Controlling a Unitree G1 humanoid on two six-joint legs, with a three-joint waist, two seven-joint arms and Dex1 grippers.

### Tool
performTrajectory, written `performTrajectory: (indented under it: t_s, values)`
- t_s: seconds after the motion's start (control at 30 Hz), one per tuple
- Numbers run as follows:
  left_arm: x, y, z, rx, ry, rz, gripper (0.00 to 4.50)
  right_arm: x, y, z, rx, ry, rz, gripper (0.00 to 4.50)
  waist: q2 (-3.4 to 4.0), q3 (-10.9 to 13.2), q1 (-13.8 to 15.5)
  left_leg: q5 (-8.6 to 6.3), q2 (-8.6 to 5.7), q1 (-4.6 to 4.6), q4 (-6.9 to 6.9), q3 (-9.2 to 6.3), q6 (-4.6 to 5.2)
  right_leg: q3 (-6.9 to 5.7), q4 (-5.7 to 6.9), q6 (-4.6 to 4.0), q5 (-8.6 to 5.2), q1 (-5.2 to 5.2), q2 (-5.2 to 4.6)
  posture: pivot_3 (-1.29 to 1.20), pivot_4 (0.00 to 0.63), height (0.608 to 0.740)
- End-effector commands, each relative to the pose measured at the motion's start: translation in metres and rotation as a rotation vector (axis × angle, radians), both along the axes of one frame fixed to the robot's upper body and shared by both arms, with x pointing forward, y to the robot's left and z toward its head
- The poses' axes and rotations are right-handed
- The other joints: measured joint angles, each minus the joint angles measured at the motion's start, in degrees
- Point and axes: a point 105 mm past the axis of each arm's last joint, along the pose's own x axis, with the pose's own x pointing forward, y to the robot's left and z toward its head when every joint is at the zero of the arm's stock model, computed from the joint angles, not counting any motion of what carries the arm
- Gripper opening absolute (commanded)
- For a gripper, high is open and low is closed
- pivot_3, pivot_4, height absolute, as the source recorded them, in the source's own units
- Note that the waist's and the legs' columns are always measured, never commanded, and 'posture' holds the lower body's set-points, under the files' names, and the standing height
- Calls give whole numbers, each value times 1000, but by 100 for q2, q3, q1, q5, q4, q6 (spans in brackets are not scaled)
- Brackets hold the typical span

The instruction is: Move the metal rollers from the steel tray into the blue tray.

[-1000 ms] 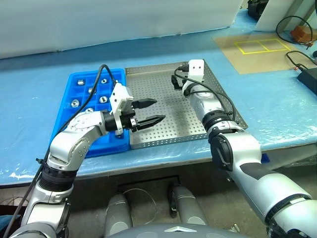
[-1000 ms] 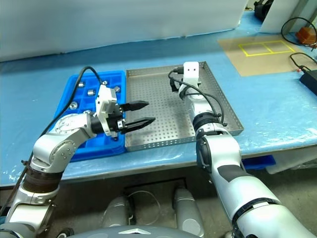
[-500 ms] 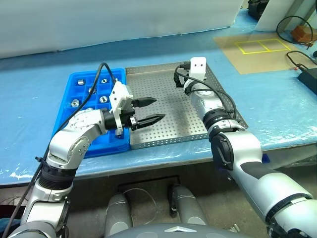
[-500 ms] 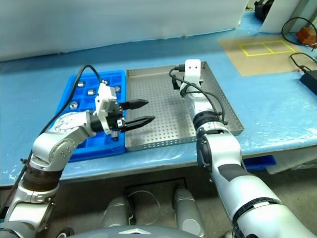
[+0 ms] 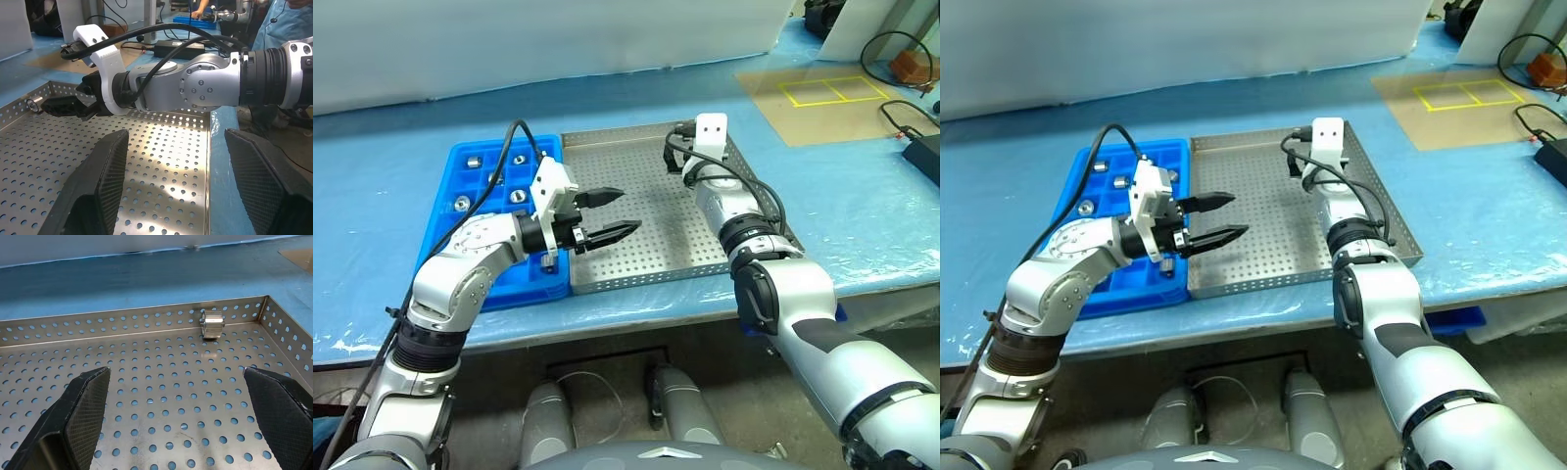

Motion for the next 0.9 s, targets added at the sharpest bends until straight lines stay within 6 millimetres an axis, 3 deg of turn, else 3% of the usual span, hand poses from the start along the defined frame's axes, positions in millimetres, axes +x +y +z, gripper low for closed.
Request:
performTrajectory:
  t_s: [0.03, 0.9]
  values:
    - [-3, 0, 13, -15, -61, -4, 3309, 3, 2, 23, 17, -57, -1, 4474, 0, 0, 1, 0, 0, 0, 0, 0, 0, 0, 0, 0, 0, 0, 0, -237, 150, 740]
    - [6, -3, 22, -25, -93, -8, 3309, 4, -2, 33, 27, -80, -15, 4474, 0, 1, 1, 0, 0, -5, 0, 0, 0, 0, 0, -6, 4, -7, 0, -274, 150, 740]
